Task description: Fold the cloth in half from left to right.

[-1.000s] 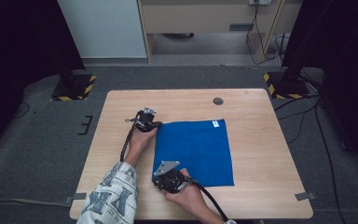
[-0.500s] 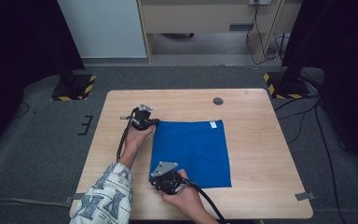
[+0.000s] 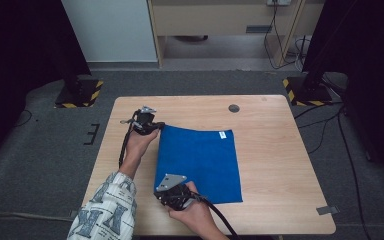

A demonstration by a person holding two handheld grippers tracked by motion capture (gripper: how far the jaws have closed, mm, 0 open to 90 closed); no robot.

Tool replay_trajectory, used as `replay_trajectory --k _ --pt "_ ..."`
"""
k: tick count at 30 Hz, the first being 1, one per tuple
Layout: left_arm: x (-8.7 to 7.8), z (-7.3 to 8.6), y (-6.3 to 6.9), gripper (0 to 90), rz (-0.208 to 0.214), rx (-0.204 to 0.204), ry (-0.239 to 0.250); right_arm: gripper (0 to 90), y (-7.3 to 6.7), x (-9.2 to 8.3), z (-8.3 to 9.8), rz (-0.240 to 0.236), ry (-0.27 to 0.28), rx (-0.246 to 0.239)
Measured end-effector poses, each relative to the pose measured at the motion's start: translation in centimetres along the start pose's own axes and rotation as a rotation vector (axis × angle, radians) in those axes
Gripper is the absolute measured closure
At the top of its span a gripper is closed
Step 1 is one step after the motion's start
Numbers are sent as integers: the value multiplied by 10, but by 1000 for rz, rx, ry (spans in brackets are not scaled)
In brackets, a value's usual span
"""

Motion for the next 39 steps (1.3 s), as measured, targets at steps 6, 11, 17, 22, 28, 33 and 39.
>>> replay_trajectory --k 6,11,17,22,28,33,39 --pt "-1 1 -3 896 6 -8 -5 872 -5 -4 -4 -4 16 -6" --pt "-3 -1 -2 896 12 -18 8 873 -6 -6 -8 0 24 -5" --pt "-7 -5 1 896 9 -14 18 873 -8 -12 -14 2 42 -11" --pt "-8 -10 4 897 3 -2 11 872 -6 -15 -15 8 48 -8" --pt "-11 -21 4 896 5 1 21 872 -5 -19 -18 10 60 -8" --pt "-13 -25 3 896 0 13 17 872 -5 -21 -22 13 69 -7" --pt "-16 -26 -1 896 -7 16 16 873 -6 -20 -26 13 71 10"
Point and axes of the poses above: each handheld gripper's, and its own axes: x roughly forward along the jaws, z roughly out of its underside, y roughly to its right, the point moved 6 cm from there along x, roughly forward along the jaws, and after that the axes turned 4 degrees about x, right-handed, at the moved point
